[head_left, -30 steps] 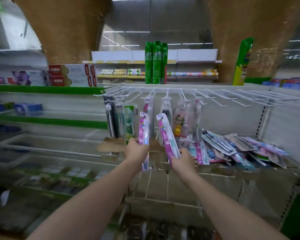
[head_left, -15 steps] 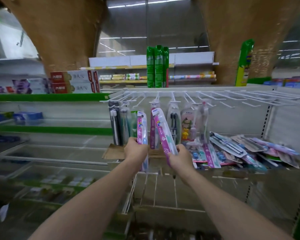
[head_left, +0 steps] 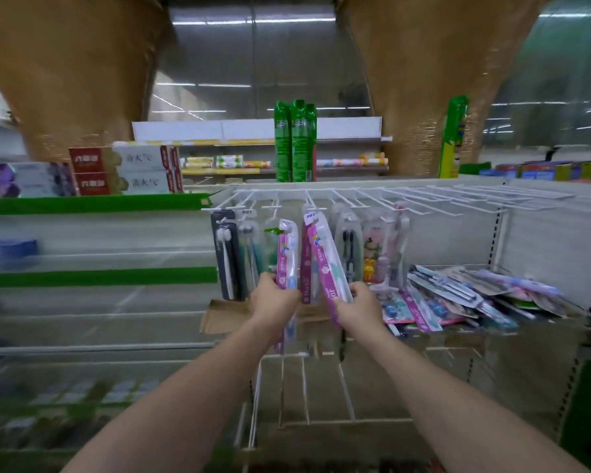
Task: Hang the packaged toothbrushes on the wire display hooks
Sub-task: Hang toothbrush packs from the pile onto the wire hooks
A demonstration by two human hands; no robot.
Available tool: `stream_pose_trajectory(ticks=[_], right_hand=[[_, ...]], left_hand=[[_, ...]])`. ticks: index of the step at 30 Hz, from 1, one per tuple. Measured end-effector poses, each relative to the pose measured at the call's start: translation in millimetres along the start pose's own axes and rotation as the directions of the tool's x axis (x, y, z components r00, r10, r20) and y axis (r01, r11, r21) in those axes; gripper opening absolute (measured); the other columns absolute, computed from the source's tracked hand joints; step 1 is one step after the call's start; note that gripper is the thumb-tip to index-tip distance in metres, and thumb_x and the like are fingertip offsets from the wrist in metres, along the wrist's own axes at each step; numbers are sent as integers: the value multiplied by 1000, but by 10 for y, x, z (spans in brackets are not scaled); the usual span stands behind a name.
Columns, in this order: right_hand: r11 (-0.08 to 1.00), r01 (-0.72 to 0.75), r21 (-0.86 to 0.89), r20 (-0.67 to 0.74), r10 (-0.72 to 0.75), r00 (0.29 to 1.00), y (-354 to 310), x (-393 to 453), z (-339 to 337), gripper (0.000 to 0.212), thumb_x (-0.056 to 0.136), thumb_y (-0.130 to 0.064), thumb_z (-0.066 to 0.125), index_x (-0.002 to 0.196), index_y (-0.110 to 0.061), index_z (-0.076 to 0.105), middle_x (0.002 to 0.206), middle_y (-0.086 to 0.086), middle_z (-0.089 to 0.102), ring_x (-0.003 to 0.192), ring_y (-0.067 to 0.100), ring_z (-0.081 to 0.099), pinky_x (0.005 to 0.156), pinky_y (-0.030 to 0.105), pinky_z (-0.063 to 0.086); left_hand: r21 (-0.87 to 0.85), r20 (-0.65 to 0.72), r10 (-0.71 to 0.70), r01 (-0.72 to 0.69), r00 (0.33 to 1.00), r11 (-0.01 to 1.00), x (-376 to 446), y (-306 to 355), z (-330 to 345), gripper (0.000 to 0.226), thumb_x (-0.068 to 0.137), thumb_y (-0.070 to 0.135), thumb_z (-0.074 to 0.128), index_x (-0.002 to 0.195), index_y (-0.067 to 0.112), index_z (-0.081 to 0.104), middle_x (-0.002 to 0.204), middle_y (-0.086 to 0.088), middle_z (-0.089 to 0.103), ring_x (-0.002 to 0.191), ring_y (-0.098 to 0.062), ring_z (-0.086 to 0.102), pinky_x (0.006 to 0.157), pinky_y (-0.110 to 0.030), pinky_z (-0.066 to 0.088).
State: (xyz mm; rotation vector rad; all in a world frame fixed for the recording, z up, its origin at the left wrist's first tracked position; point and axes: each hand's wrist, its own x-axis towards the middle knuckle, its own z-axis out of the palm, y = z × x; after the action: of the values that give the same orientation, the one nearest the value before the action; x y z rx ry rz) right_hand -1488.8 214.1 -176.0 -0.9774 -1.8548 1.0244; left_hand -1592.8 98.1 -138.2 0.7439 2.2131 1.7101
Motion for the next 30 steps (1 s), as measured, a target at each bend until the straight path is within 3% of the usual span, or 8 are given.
stream_pose_trajectory(ticks=[3,6,15,19,25,30], right_hand=[[997,-54,46,2,54,999,-22,20,76,12,90,-18,67,99,-20,59,87,0,66,77,25,70,69,47,62],[996,-56,71,20,55,998,-48,71,136,10,92,-18,66,99,-21,60,85,-1,67,76,21,71,65,38,63],[996,-84,-42,70,87,994,11,417,268,12,94,-33,63,100,-23,62,84,-3,69,73,16,68,64,31,58],[990,-100,-97,102,110,989,105,558,295,23,94,-44,62,105,-25,66,85,-6,70,78,17,68,77,36,59],[974,-134,-180,126,158,979,220,614,307,52,89,-59,63,122,-18,65,115,5,70,105,26,65,88,36,53],[975,-159,-153,118,178,977,339,574,254,53,91,-54,64,129,-17,63,121,4,68,110,25,63,92,37,51]], left_hand=[[28,36,3,-4,999,1000,59,-46,-25,42,65,20,69,103,24,53,97,-1,65,92,-23,65,90,-46,56],[23,57,7,-8,998,1000,141,-95,-36,40,71,16,74,101,27,51,98,0,66,92,-22,67,90,-47,57],[-44,79,26,-23,996,999,296,-49,12,48,79,2,75,118,22,55,103,3,67,97,-17,67,94,-43,57],[-25,81,55,-53,995,998,334,-37,46,55,75,3,76,123,22,56,105,5,68,99,-15,67,95,-45,56],[14,66,70,-71,995,997,350,-52,92,53,71,5,77,117,23,58,103,1,69,99,-19,68,96,-46,56],[5,107,78,-79,991,997,342,-111,151,47,78,-2,73,114,22,56,105,-1,67,99,-19,66,95,-45,56]])
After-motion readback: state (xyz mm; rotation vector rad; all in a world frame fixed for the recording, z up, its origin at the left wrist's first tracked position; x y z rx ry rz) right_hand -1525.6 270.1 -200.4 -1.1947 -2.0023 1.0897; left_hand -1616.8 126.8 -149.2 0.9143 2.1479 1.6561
